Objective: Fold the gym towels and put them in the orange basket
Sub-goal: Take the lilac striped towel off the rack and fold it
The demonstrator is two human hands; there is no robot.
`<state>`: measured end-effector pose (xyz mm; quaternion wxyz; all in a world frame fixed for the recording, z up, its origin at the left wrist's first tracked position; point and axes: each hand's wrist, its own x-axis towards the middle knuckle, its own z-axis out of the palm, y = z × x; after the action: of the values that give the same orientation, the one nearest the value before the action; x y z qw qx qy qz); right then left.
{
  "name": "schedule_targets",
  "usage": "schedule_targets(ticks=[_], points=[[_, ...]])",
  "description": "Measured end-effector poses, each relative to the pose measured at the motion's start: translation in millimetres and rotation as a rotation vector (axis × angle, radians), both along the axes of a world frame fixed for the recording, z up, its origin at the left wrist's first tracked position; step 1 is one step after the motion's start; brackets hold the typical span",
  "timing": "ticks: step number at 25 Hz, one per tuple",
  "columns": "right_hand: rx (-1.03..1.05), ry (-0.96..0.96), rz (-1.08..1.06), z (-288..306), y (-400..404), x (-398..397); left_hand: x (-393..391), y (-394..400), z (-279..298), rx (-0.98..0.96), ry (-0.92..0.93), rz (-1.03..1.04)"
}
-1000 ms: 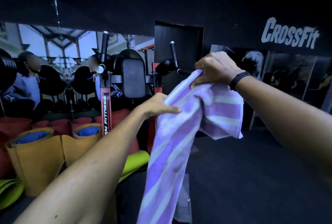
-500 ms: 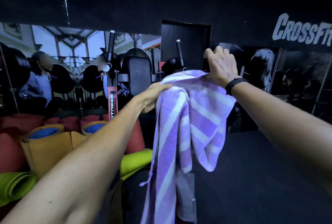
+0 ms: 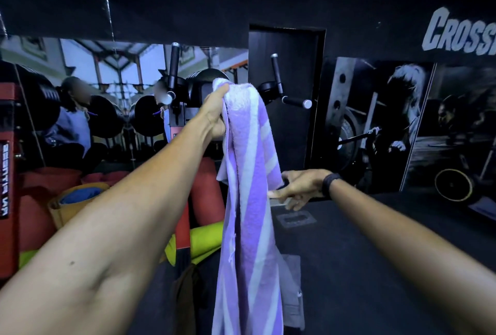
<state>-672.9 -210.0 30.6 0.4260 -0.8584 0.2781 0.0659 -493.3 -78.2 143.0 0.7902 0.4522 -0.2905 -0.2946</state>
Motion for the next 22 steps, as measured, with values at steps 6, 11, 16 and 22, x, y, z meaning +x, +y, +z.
schedule_targets(ticks=[6,11,16,22], points=[[0.139,-0.606,-0.291,-1.5,4.2,37.1,24.3,16.6,-4.5,0.029,0.065,0.078],[0.043,-0.962,-0.416,39.3,-1.0,47.2,63.6,33.9,-26.0,0.232,-0.081,0.32],[0.216,-1.157,-0.391,78.0,9.2,52.3,54.0,59.8,-67.2,-0.042,0.209,-0.036],[0.235,-1.159,-0.397,102.1,12.8,63.9,-2.9,51.7,-154.9,0.089,0.149,-0.373]])
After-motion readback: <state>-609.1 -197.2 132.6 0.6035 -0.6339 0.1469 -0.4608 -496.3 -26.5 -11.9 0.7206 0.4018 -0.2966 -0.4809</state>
